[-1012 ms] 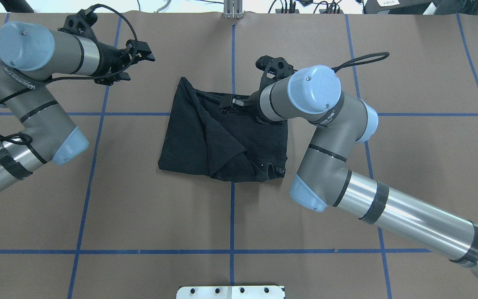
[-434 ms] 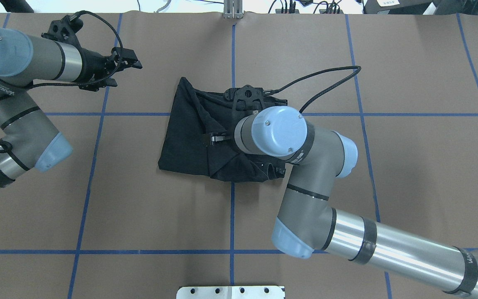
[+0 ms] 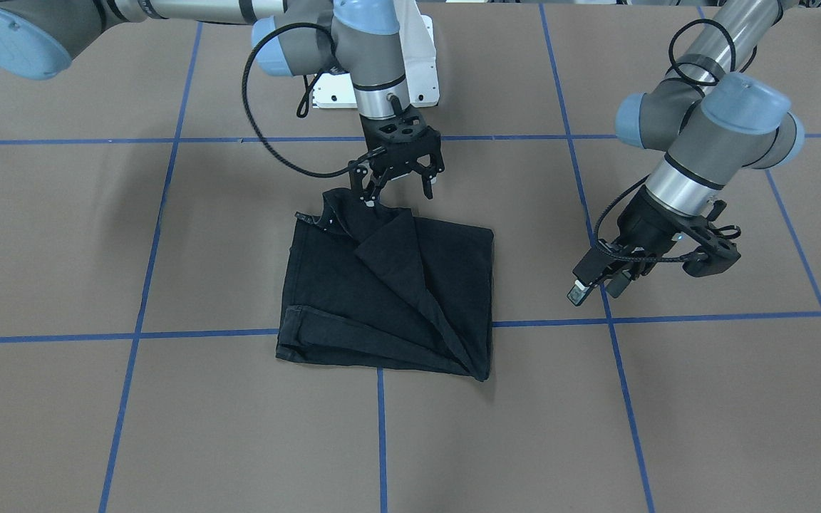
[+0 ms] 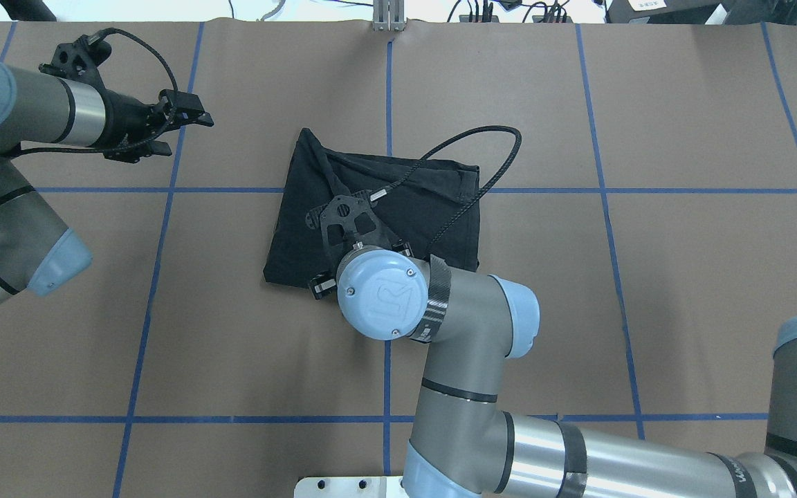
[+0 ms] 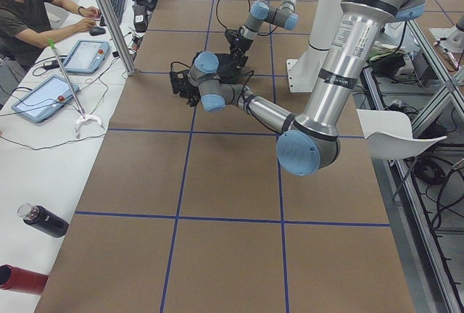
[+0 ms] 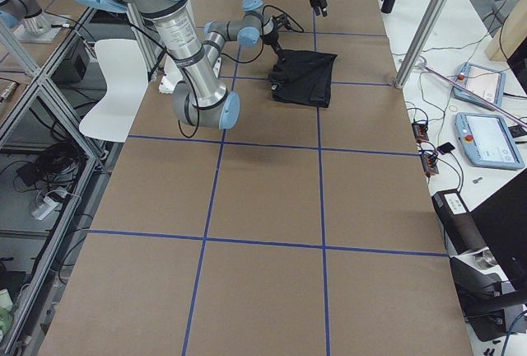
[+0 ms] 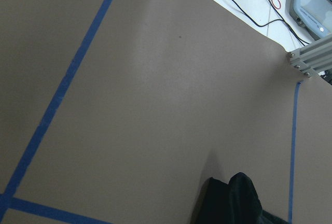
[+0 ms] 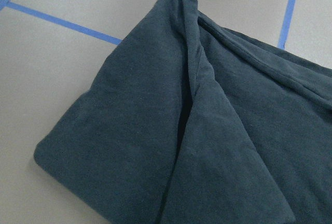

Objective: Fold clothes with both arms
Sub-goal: 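Move the right gripper over the folded shirt and lower it onto the top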

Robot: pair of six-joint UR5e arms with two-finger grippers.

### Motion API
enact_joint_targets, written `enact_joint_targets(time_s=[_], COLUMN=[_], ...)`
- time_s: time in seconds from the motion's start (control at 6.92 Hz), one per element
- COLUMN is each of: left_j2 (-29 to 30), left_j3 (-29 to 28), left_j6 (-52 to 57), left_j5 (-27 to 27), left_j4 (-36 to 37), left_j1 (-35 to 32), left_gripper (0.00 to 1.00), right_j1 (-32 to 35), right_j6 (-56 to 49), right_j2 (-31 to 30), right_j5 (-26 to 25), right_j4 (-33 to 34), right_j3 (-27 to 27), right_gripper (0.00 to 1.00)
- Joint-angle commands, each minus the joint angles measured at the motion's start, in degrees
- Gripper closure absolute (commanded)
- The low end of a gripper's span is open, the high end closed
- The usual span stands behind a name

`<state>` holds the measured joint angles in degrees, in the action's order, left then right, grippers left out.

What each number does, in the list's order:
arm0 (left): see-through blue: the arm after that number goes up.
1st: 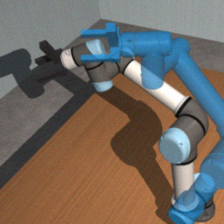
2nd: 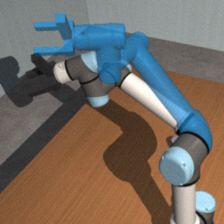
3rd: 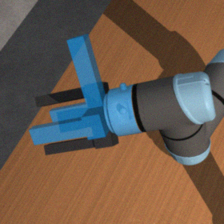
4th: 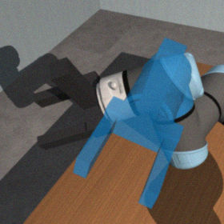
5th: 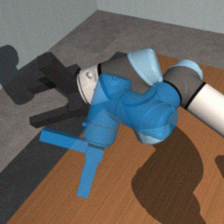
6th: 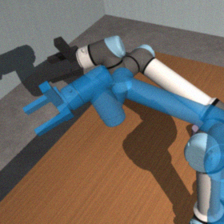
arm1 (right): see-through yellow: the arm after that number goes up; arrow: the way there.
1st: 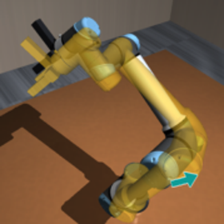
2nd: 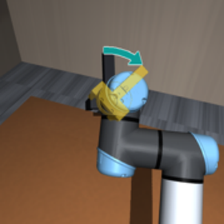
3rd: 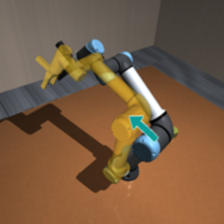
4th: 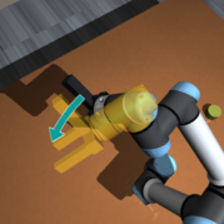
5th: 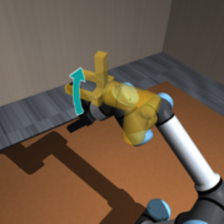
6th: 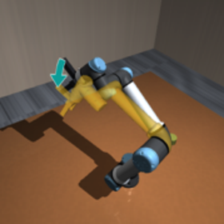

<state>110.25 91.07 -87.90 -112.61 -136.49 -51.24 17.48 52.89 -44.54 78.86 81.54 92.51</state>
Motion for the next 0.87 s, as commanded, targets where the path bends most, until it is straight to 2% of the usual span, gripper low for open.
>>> enact_joint_targets(time_s=[0.0,0.14,0.43,0.58,0.72], left_j2=[-0.9,-1.0,-1.1,-1.1,-1.0], left_j3=[0.1,0.1,0.1,-0.1,-0.3], left_j6=[0.0,0.0,0.0,0.0,0.0], left_j5=[-0.2,-0.3,-0.3,-0.2,-0.2], left_j4=[0.0,-0.1,-0.1,-0.1,-0.2], left_j1=[-0.1,-0.1,-0.1,-0.1,-0.1], left_gripper=[0.0,0.0,0.0,0.0,0.0], right_j1=[-2.0,-2.0,-2.0,-2.0,-2.0], right_j6=[-4.2,-7.2,-8.2,-8.2,-8.2], right_j2=[0.7,0.8,0.8,0.8,0.8], right_j5=[-3.4,-3.4,-3.4,-3.4,-3.4], right_j4=[1.0,0.9,0.9,1.0,1.0], right_j3=[-2.4,-3.6,-4.9,-4.9,-5.1], right_gripper=[0.17,0.23,0.26,0.32,0.46])
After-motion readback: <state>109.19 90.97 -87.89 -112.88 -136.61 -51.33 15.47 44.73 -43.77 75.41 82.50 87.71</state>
